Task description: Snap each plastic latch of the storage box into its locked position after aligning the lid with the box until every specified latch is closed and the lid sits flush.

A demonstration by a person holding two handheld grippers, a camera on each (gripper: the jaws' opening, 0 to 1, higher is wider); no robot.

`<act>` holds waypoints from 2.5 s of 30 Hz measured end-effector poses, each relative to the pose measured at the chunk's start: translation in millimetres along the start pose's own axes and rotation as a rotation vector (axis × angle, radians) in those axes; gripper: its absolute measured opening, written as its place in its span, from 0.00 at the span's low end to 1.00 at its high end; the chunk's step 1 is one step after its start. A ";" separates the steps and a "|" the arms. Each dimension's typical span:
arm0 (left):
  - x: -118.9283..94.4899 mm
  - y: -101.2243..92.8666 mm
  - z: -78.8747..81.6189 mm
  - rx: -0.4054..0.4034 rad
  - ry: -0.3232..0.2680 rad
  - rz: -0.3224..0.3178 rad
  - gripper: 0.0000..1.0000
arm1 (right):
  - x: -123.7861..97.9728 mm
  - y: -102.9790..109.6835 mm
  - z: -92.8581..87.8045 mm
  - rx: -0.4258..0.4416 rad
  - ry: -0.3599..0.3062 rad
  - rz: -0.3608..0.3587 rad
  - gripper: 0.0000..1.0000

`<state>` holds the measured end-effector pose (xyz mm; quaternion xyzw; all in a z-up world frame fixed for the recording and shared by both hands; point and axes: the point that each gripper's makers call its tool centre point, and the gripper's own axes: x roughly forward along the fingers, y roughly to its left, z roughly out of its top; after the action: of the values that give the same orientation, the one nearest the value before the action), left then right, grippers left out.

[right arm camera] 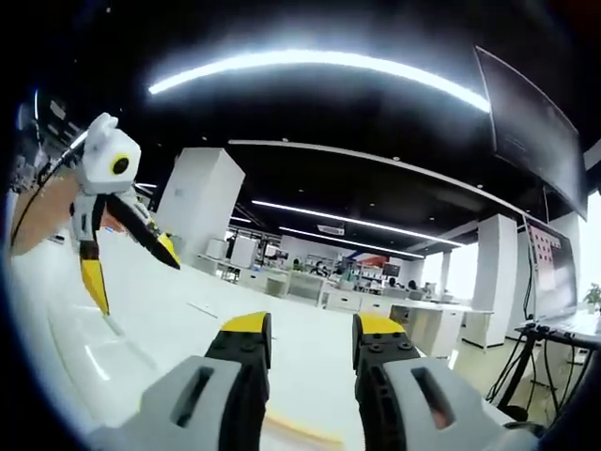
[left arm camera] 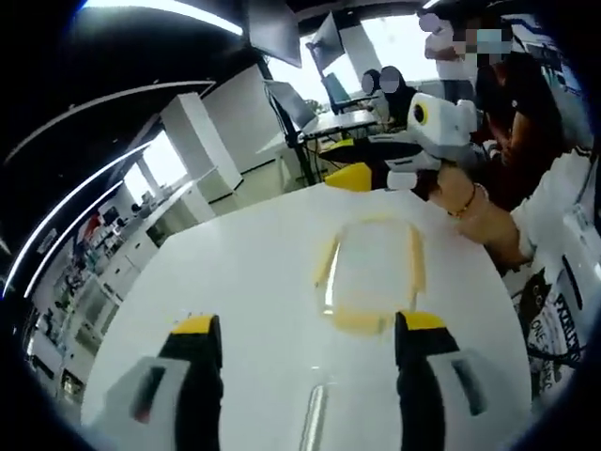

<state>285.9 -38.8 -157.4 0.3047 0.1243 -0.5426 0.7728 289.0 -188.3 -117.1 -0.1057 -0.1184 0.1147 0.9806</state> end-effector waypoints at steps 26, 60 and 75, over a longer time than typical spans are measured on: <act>82.7 -42.2 -38.7 0.085 0.300 -0.242 0.69 | 5.4 1.9 -6.9 -0.025 0.021 0.004 0.33; 103.4 -59.3 -75.6 0.058 0.465 -0.428 0.51 | 2.6 5.9 -4.7 -0.024 0.029 0.018 0.33; 104.6 -61.8 -75.0 0.054 0.459 -0.494 0.46 | 5.1 8.3 -7.0 -0.022 0.041 0.025 0.33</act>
<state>279.6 -87.2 -291.6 0.4000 0.3506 -0.6337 0.5617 293.9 -180.3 -124.7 -0.1201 -0.0981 0.1236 0.9801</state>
